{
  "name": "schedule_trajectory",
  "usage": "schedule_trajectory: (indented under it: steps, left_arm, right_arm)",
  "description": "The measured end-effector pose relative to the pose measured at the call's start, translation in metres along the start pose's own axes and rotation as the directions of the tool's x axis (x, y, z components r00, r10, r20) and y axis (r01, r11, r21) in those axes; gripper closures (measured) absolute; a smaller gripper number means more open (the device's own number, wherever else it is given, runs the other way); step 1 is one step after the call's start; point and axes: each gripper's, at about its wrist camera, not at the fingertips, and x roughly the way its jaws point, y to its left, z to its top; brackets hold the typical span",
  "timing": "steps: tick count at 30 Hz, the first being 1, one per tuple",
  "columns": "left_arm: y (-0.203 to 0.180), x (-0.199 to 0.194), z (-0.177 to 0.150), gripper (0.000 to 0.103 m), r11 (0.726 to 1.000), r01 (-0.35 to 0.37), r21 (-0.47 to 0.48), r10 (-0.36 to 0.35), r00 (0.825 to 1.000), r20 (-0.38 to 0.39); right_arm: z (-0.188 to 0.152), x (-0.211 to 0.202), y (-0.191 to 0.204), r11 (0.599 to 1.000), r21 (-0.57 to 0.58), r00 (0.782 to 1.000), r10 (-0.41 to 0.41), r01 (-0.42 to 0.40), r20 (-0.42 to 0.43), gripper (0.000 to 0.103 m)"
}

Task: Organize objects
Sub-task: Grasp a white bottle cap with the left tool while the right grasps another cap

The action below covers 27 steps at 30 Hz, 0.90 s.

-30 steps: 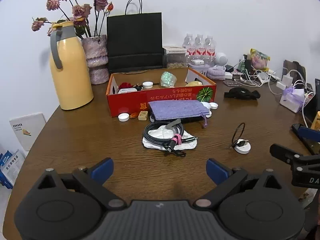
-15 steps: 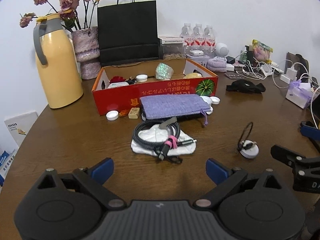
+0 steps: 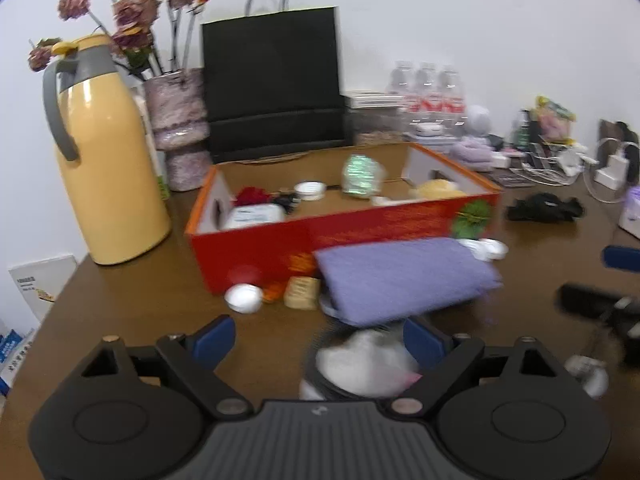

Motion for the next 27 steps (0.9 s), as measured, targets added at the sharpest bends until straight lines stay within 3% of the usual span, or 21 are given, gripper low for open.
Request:
schedule_trajectory:
  steps: [4, 7, 10, 14, 15, 17, 18, 23, 27]
  left_arm:
    - [0.036, 0.034, 0.013, 0.031, 0.998, -0.06, -0.016, 0.06, 0.998, -0.03]
    - [0.056, 0.062, 0.017, 0.041, 0.999, -0.038, -0.012, 0.037, 0.997, -0.065]
    - [0.066, 0.082, 0.017, 0.042, 1.0, 0.014, -0.015, -0.015, 0.997, -0.075]
    - [0.07, 0.103, 0.017, 0.048, 0.999, 0.026, -0.024, -0.029, 0.994, -0.104]
    - [0.072, 0.103, 0.016, 0.051, 0.999, 0.039, -0.035, -0.042, 0.994, -0.1]
    - [0.073, 0.102, 0.015, 0.072, 0.997, 0.062, -0.045, -0.067, 0.993, -0.097]
    - [0.073, 0.1, 0.015, 0.076, 0.997, 0.063, -0.045, -0.067, 0.993, -0.093]
    - [0.069, 0.081, 0.01, 0.076, 0.999, 0.03, -0.043, -0.034, 0.995, -0.094]
    - [0.057, 0.026, 0.008, 0.076, 0.996, 0.069, -0.047, -0.069, 0.998, -0.007]
  right_arm:
    - [0.017, 0.04, -0.022, 0.999, -0.008, 0.996, -0.038, 0.038, -0.075, 0.029]
    - [0.026, 0.074, -0.037, 1.0, -0.005, 0.991, -0.03, 0.03, -0.129, 0.043]
    - [0.032, 0.105, -0.047, 0.999, 0.033, 0.981, 0.021, -0.015, -0.19, 0.058]
    - [0.032, 0.133, -0.042, 0.999, 0.025, 0.97, 0.052, -0.047, -0.237, 0.082]
    - [0.03, 0.138, -0.038, 0.999, 0.007, 0.969, 0.045, -0.045, -0.244, 0.085]
    - [0.026, 0.143, -0.029, 0.999, -0.041, 0.972, 0.009, -0.019, -0.233, 0.092]
    - [0.026, 0.143, -0.024, 0.997, -0.076, 0.973, -0.021, 0.003, -0.229, 0.096]
    - [0.029, 0.115, -0.02, 0.995, -0.097, 0.981, -0.041, 0.022, -0.189, 0.099]
    - [0.032, 0.063, -0.018, 0.995, -0.089, 0.992, -0.053, 0.043, -0.114, 0.099]
